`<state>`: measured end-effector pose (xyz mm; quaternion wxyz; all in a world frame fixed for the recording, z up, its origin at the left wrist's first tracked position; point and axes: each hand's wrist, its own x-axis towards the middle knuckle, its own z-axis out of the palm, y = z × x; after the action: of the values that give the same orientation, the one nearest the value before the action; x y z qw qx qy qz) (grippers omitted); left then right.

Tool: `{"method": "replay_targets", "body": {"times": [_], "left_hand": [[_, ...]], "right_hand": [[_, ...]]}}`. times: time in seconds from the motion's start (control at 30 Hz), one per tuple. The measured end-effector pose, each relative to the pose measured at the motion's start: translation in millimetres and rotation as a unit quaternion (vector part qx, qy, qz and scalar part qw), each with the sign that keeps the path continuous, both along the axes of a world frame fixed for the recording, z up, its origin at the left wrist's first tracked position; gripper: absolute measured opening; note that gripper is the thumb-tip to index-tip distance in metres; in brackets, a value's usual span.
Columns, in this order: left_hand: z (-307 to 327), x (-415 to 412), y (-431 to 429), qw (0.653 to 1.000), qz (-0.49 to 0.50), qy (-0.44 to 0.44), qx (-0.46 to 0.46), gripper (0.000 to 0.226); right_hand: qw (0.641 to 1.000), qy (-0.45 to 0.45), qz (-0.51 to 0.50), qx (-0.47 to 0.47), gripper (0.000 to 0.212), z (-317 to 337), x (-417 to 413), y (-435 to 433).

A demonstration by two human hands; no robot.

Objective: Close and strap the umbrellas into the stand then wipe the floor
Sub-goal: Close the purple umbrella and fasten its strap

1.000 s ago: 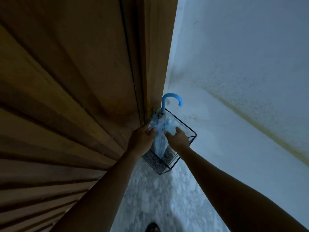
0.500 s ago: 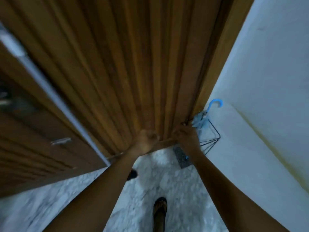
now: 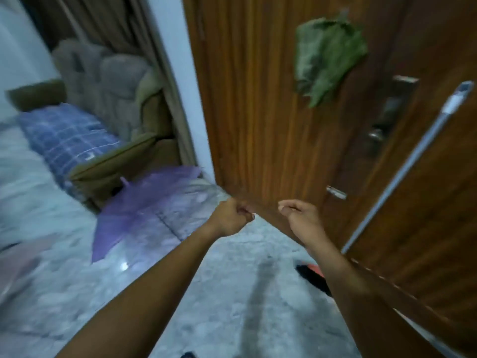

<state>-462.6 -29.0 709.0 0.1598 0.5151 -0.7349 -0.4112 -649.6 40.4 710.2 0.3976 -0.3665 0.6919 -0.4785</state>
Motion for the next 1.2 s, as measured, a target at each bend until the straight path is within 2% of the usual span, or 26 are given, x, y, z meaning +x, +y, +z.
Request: {"method": "replay_targets", "body": {"times": [0.2, 0.37, 0.43, 0.53, 0.63, 0.73, 0.8, 0.9, 0.97, 1.07, 1.2], "left_hand": [[-37, 212, -14, 0.986, 0.160, -0.006, 0.038, 0.012], [-72, 339, -46, 0.973, 0.221, -0.017, 0.067, 0.013], [-89, 371, -65, 0.964, 0.247, -0.009, 0.094, 0.012], [-118, 391, -93, 0.954, 0.273, 0.006, 0.125, 0.030], [-158, 382, -124, 0.935, 0.305, 0.035, 0.177, 0.021], [-224, 360, -164, 0.912, 0.343, 0.074, 0.215, 0.019], [-286, 345, -194, 0.901, 0.370, 0.096, 0.206, 0.019], [-389, 334, -246, 0.879, 0.429, 0.101, 0.183, 0.021], [-465, 331, -280, 0.867, 0.457, 0.112, 0.164, 0.016], [-543, 343, -334, 0.867, 0.471, 0.134, 0.097, 0.010], [-645, 371, -416, 0.849, 0.494, 0.176, 0.069, 0.046]], "right_hand": [[0.983, 0.022, 0.181, 0.034, 0.008, -31, 193, -90], [0.970, 0.017, 0.233, 0.074, 0.013, -69, 316, -151], [0.965, 0.024, 0.238, 0.104, 0.021, -89, 344, -171], [0.959, 0.027, 0.233, 0.159, 0.021, -122, 362, -200], [0.950, 0.042, 0.233, 0.204, 0.021, -158, 369, -240], [0.943, 0.032, 0.246, 0.223, 0.017, -225, 373, -293], [0.943, 0.013, 0.245, 0.223, 0.015, -286, 376, -333], [0.944, 0.008, 0.247, 0.217, 0.022, -389, 380, -391], [0.939, 0.037, 0.274, 0.205, 0.023, -472, 387, -419], [0.933, 0.094, 0.315, 0.146, 0.025, -562, 402, -456], [0.932, 0.096, 0.335, 0.103, 0.034, -682, 429, -515]]}}
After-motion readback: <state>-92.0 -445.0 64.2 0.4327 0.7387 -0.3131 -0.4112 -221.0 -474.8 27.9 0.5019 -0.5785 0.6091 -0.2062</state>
